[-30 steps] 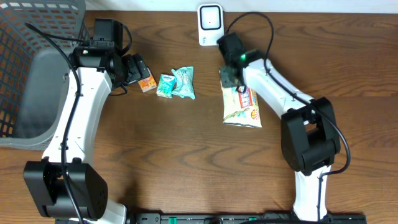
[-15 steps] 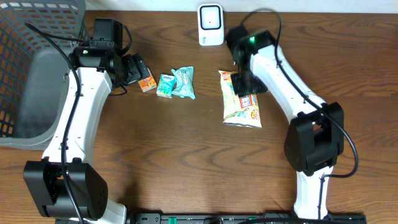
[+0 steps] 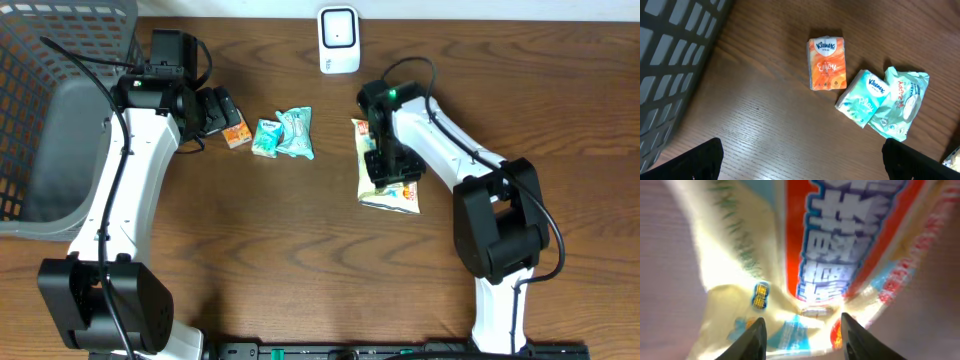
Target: Scan the item barcode
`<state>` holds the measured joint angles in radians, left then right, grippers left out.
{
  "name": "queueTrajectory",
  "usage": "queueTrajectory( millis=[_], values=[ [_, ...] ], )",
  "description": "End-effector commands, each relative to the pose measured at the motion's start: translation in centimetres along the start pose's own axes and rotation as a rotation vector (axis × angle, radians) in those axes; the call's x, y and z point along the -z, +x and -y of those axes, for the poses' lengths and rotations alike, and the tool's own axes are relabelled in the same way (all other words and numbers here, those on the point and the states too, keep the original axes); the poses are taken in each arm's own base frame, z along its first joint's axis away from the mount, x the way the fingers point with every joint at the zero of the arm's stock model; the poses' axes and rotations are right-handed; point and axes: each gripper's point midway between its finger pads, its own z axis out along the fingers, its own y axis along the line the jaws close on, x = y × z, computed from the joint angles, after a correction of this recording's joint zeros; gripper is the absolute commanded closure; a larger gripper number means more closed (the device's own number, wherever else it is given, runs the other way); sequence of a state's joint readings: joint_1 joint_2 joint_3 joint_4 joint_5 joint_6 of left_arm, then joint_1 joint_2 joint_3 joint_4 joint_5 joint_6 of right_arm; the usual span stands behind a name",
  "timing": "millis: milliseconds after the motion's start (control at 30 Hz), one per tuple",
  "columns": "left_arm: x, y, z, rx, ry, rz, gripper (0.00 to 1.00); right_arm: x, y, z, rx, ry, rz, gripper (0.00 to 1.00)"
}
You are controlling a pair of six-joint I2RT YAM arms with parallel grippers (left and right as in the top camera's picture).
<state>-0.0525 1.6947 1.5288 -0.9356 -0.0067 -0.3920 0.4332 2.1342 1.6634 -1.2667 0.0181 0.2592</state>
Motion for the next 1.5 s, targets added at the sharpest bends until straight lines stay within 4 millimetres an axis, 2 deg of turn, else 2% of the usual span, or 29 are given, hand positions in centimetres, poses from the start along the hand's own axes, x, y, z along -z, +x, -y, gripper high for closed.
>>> queueTrajectory(
  millis=[0, 100, 200, 333, 433, 533, 633, 733, 800, 867, 967, 1033, 1067, 1133, 1233, 1367, 1467],
  values=[
    [-0.1, -0.2, -0.3, -0.003, -0.014, 0.004, 0.00, 4.3, -2.8, -0.9, 0.031, -0.047, 0.113, 0.55],
    [-0.1, -0.2, -0.3, -0.003, -0.014, 0.004, 0.00, 6.0, -4.1, -1.1, 0.065, -0.055, 0.177, 0.47],
    [-0.1, -0.2, -0.3, -0.003, -0.014, 0.004, 0.00, 6.0, -4.9, -0.4, 0.068, -0.009, 0.212, 0.46],
    [-0.1, -0.2, -0.3, -0.003, -0.014, 0.004, 0.00, 4.2, -4.4, -0.1, 0.061, 0.011, 0.178, 0.48],
    [-0.1, -0.2, -0.3, -0.003, -0.014, 0.004, 0.00, 2.0, -4.2, -0.2, 0.028, 0.010, 0.169, 0.48],
    [-0.1, -0.2, -0.3, -0.003, -0.014, 0.004, 0.00, -0.1, -4.7, -0.4, 0.021, 0.003, 0.196, 0.47],
    [-0.1, -0.2, -0.3, -0.003, -0.014, 0.004, 0.00, -1.1, -6.0, -0.8, 0.018, -0.013, 0.255, 0.43],
    [-0.1, -0.2, -0.3, -0.003, -0.014, 0.004, 0.00, -0.4, -7.9, -2.0, 0.022, -0.064, 0.337, 0.43],
    [-0.1, -0.2, -0.3, -0.003, -0.014, 0.004, 0.00, 0.8, -9.3, -2.8, 0.025, -0.102, 0.390, 0.42],
    [-0.1, -0.2, -0.3, -0.003, -0.014, 0.004, 0.00, 2.5, -10.4, -2.9, 0.014, -0.115, 0.432, 0.42],
    [-0.1, -0.2, -0.3, -0.003, -0.014, 0.004, 0.00, 5.4, -11.0, -2.3, 0.001, -0.120, 0.452, 0.41],
    [-0.1, -0.2, -0.3, -0.003, -0.014, 0.004, 0.00, 7.0, -10.5, -1.9, -0.004, -0.116, 0.435, 0.41],
    [-0.1, -0.2, -0.3, -0.003, -0.014, 0.004, 0.00, 7.9, -9.4, -1.6, -0.002, -0.106, 0.394, 0.41],
    [-0.1, -0.2, -0.3, -0.003, -0.014, 0.004, 0.00, 7.8, -7.7, -1.3, 0.015, -0.086, 0.326, 0.41],
    [-0.1, -0.2, -0.3, -0.003, -0.014, 0.004, 0.00, 6.3, -4.9, -0.8, 0.042, -0.051, 0.204, 0.47],
    [-0.1, -0.2, -0.3, -0.003, -0.014, 0.004, 0.00, 2.8, -1.8, -0.5, 0.050, -0.027, 0.066, 0.48],
    [-0.1, -0.2, -0.3, -0.003, -0.014, 0.004, 0.00, -0.1, -0.6, -1.2, 0.059, -0.031, 0.026, 0.46]
  ],
)
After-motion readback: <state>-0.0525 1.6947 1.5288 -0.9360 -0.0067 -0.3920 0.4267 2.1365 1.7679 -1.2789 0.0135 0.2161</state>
